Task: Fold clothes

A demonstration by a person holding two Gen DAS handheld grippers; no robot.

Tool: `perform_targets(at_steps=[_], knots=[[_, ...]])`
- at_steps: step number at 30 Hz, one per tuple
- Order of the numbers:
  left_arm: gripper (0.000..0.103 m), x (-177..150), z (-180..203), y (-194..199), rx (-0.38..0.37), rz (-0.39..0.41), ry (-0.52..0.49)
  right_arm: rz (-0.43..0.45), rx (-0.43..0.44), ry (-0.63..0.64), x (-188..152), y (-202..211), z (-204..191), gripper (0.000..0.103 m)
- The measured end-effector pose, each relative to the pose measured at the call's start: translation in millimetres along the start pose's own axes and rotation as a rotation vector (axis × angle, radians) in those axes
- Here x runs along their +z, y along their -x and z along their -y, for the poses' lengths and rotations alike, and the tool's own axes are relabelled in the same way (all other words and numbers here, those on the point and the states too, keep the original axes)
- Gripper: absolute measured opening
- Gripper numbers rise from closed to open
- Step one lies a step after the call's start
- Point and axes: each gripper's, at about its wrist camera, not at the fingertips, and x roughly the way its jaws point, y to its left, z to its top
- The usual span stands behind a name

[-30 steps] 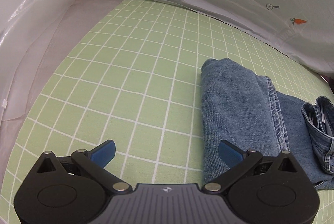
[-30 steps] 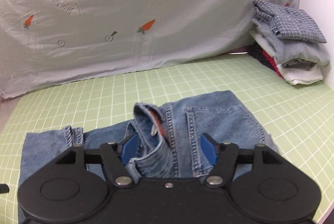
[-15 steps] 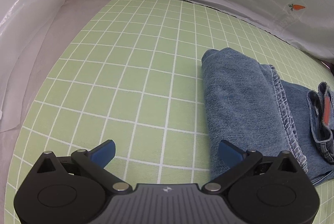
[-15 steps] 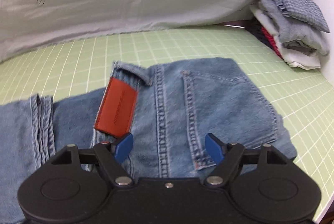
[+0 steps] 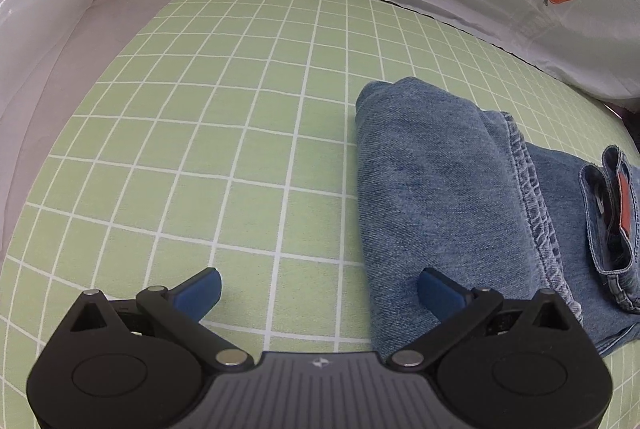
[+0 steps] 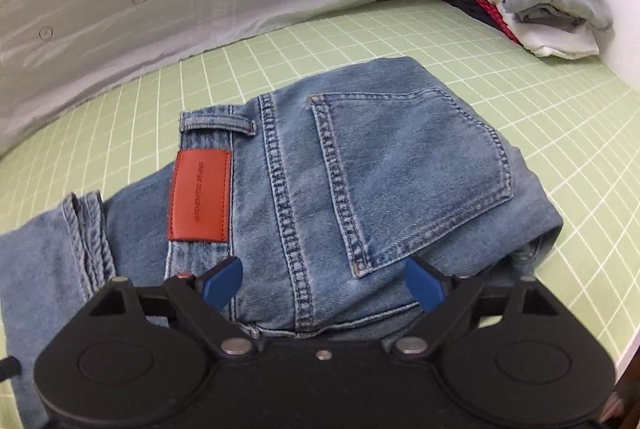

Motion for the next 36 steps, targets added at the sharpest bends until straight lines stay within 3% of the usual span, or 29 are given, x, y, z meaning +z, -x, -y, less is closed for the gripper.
perform_targets(at_steps=[4, 11, 15, 18, 20, 21, 24, 36], knots=[[0.101, 0, 10, -4, -0.022, 0.003, -0.025, 0.046, -0.046, -0.049, 3, 13, 12, 0.092], [0.069, -3, 27, -7, -0.056, 0.001, -0.042, 0.049, -0.055, -0.112, 2, 17, 35, 0.092], [0.055, -4, 32, -6, -0.081, 0.004, 0.003, 0.035, -0.054, -0.106, -3, 19, 44, 0.092], [0.037, -5, 31, -6, -0.102, 0.000, 0.073, 0.024, -0.048, -0.109, -3, 20, 54, 0.092], [0.014, -3, 30, -1, -0.119, -0.001, 0.134, 0.015, -0.051, -0.103, -2, 18, 62, 0.092], [0.010, -2, 29, 1, -0.131, -0.002, 0.166, 0.011, -0.054, -0.100, 0, 18, 66, 0.092], [0.007, 1, 37, 16, -0.163, 0.016, 0.207, 0.009, -0.049, -0.102, 7, 17, 82, 0.092], [0.007, 25, 140, 72, -0.491, 0.146, 0.304, 0.001, -0.015, -0.100, 41, 8, 155, 0.092]])
